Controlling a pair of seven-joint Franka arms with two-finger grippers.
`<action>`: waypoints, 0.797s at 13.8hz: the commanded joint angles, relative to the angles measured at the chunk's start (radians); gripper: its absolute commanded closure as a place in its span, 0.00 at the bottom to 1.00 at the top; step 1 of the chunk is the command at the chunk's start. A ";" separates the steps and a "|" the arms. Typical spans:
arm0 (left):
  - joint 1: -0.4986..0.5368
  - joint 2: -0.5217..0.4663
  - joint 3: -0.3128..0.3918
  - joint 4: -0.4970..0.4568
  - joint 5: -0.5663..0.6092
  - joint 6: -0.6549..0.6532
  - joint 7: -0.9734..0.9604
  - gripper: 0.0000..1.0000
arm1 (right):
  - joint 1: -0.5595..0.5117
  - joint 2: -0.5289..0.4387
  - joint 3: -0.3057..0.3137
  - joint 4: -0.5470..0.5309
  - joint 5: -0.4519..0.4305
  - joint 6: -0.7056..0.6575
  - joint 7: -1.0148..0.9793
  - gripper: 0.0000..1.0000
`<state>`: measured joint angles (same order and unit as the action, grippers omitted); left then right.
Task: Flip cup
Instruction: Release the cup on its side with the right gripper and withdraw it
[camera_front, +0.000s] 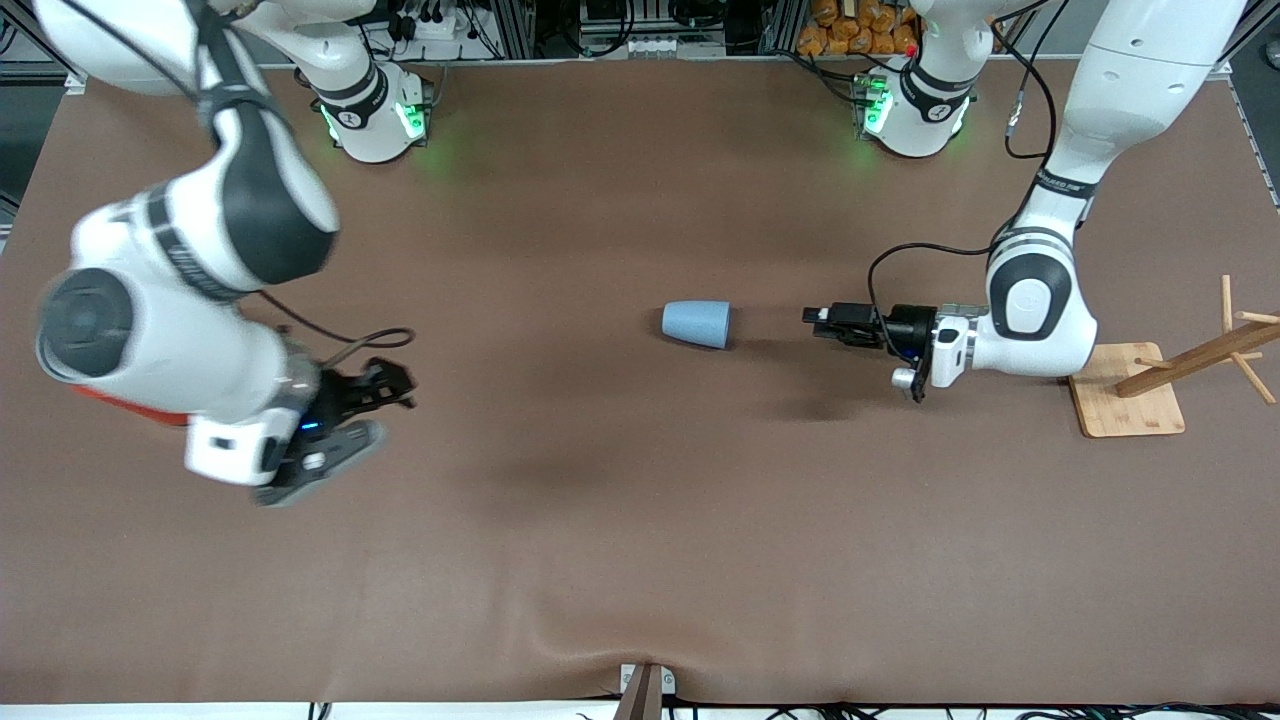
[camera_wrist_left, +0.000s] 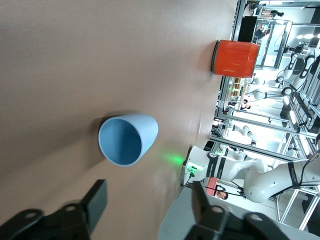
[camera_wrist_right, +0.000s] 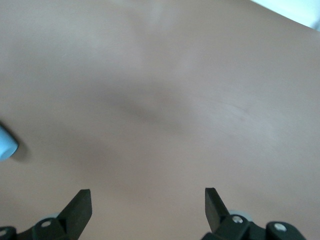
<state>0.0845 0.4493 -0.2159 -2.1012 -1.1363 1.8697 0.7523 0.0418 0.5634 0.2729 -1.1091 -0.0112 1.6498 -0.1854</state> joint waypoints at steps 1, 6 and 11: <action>-0.067 -0.003 -0.005 -0.025 -0.075 0.083 0.033 0.33 | -0.059 -0.046 0.034 -0.031 0.011 -0.040 0.145 0.00; -0.127 0.031 -0.005 -0.062 -0.199 0.146 0.128 0.35 | -0.051 -0.268 -0.079 -0.128 0.014 -0.197 0.463 0.00; -0.161 0.086 -0.005 -0.063 -0.278 0.180 0.243 0.41 | -0.045 -0.565 -0.228 -0.383 0.099 -0.193 0.408 0.00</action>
<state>-0.0620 0.5335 -0.2200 -2.1668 -1.3851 2.0258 0.9689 -0.0084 0.1463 0.0688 -1.3162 0.0594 1.4228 0.2278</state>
